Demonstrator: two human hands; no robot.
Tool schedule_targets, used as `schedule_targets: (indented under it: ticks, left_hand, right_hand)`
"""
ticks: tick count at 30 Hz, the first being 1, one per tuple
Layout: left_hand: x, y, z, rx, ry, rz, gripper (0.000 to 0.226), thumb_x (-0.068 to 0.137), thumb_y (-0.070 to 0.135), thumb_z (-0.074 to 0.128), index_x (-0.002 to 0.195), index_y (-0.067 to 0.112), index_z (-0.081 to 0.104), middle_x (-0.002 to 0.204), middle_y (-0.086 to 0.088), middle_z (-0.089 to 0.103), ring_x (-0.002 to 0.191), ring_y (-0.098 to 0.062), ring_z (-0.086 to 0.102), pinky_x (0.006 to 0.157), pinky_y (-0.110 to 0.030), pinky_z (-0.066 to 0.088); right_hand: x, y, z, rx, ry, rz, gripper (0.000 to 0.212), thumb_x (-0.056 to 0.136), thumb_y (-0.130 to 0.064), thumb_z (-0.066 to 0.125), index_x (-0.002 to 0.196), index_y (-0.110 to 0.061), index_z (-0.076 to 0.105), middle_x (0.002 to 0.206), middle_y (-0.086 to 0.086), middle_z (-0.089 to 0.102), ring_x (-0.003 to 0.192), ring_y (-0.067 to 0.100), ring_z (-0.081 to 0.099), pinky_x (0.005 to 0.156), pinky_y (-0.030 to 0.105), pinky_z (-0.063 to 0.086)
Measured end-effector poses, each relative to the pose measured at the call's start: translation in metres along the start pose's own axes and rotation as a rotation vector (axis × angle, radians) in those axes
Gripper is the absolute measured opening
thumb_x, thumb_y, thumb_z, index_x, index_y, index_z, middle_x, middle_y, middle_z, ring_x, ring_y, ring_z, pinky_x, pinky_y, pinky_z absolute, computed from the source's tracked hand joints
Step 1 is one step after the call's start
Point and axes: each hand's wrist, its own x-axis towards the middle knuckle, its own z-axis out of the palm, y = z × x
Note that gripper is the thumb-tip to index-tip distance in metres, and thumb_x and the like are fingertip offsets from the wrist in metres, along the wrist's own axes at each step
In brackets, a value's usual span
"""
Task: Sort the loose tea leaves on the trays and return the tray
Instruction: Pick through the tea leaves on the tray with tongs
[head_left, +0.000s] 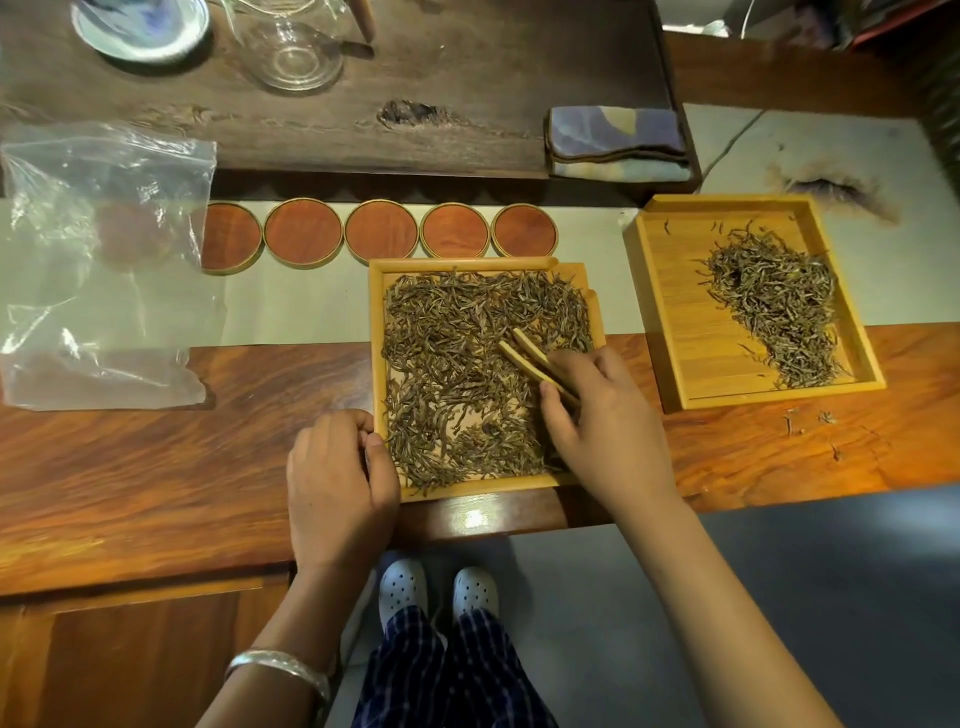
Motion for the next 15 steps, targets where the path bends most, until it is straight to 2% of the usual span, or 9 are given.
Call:
schedule_targets:
  ticks: [4,9,12,15]
  left_hand:
    - [0.0,0.0,-0.001,0.002,-0.004,0.0,0.008,0.085,0.021,0.042,0.084,0.016,0.049,0.079,0.002,0.047,0.076,-0.018,0.04,0.07,-0.035,0.033]
    - [0.0,0.0,0.0,-0.003,0.004,0.011,0.006,0.085,0.019,0.043,0.086,0.017,0.049,0.079,0.004,0.045,0.076,-0.018,0.04,0.069,-0.035,0.033]
    - [0.0,-0.001,0.0,0.0,0.012,0.027,0.006,0.085,0.018,0.044,0.086,0.016,0.049,0.079,0.004,0.044,0.076,-0.019,0.04,0.07,-0.035,0.032]
    - [0.0,-0.002,0.001,0.007,0.012,0.036,0.007,0.084,0.018,0.043,0.085,0.014,0.049,0.079,0.003,0.043,0.075,-0.018,0.038,0.069,-0.035,0.031]
  right_hand:
    - [-0.013,-0.014,0.003,0.016,-0.043,-0.091,0.029,0.092,-0.029,0.055,0.118,-0.017,0.059,0.103,0.002,0.053,0.076,0.02,0.059,0.052,0.032,0.051]
    - [-0.024,-0.024,0.009,-0.019,-0.122,-0.108,0.029,0.093,-0.031,0.052,0.119,-0.019,0.058,0.101,-0.001,0.051,0.07,0.018,0.059,0.05,0.033,0.053]
    - [-0.024,-0.019,0.003,0.007,-0.04,-0.07,0.028,0.092,-0.028,0.056,0.117,-0.017,0.06,0.101,0.0,0.053,0.07,0.015,0.058,0.048,0.023,0.044]
    - [-0.024,-0.006,-0.004,-0.03,0.05,0.031,0.027,0.091,-0.025,0.058,0.116,-0.014,0.061,0.102,0.004,0.055,0.072,0.02,0.06,0.053,0.021,0.037]
